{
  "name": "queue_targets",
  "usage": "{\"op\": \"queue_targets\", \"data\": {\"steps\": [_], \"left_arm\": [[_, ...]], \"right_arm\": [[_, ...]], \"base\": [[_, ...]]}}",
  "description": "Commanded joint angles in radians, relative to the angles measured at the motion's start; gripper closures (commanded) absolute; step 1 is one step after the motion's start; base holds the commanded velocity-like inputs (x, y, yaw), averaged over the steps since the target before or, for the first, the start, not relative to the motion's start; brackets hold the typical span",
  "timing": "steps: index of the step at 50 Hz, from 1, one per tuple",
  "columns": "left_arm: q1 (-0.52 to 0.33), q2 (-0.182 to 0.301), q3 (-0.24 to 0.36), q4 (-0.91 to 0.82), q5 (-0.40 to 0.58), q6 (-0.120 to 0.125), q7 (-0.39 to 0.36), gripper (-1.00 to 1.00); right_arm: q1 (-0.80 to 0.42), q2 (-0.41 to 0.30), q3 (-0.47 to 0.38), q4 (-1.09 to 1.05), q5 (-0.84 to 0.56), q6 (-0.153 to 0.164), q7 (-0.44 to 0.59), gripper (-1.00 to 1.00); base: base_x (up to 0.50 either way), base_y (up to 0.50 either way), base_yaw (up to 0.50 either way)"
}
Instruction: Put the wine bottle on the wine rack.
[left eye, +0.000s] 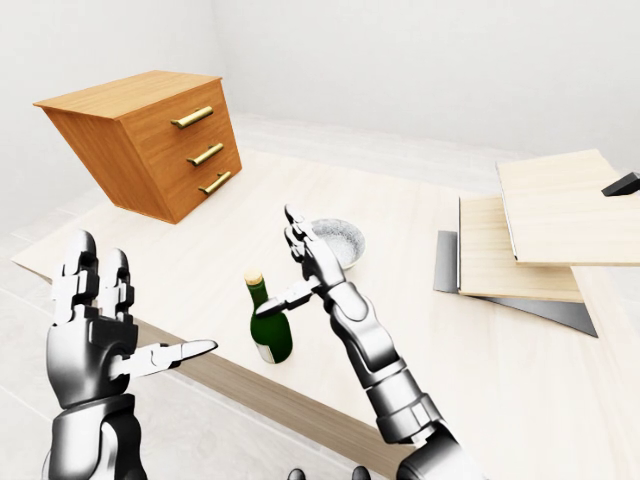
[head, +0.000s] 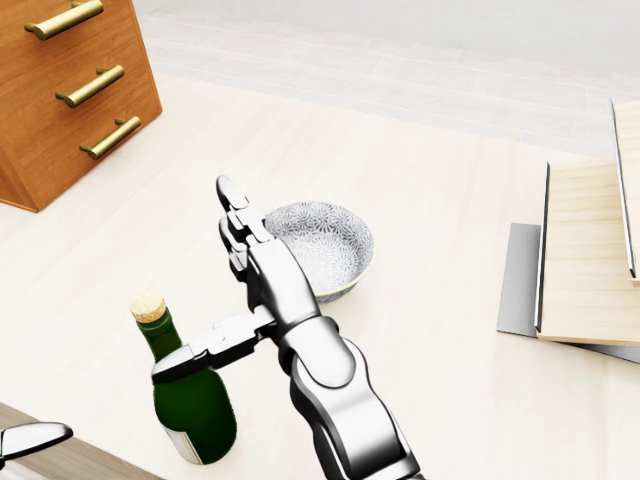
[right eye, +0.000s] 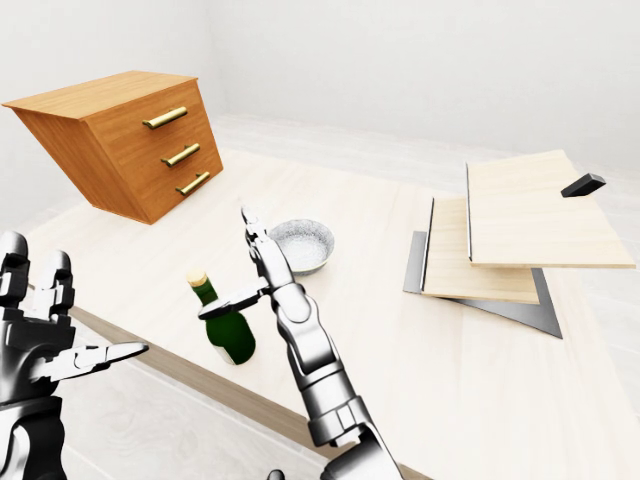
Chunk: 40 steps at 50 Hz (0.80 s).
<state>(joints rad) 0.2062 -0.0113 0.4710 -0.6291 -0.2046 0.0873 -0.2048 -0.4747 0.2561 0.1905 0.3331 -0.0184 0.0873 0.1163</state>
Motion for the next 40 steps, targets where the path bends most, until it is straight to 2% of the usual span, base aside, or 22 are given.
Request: {"op": "queue_targets", "data": {"steps": [1, 22, 23, 27, 40], "left_arm": [[-0.001, 0.0, 0.002, 0.008, -0.001, 0.0, -0.002, -1.0], [0.0, 0.001, 0.001, 0.008, -0.002, 0.0, -0.001, -1.0], [-0.003, 0.001, 0.0, 0.02, -0.001, 0.0, -0.003, -1.0], [-0.004, 0.003, 0.001, 0.036, -0.002, 0.0, -0.004, -1.0], [-0.002, 0.007, 0.004, 0.048, -0.007, 0.0, -0.006, -1.0]], "right_arm": [[0.008, 0.015, 0.018, -0.034, 0.016, 0.0, 0.047, -1.0], [0.01, 0.017, 0.016, -0.039, 0.011, 0.0, 0.049, -1.0], [0.015, 0.022, 0.019, -0.059, 0.03, 0.0, 0.073, -1.0], [-0.04, 0.032, -0.002, 0.052, 0.046, 0.0, 0.079, -1.0], [-0.081, 0.046, -0.018, 0.152, 0.061, 0.0, 0.081, -1.0]], "base": [[0.0, 0.0, 0.0], [0.0, 0.0, 0.0], [0.0, 0.0, 0.0], [0.0, 0.0, 0.0], [0.0, 0.0, 0.0]]}}
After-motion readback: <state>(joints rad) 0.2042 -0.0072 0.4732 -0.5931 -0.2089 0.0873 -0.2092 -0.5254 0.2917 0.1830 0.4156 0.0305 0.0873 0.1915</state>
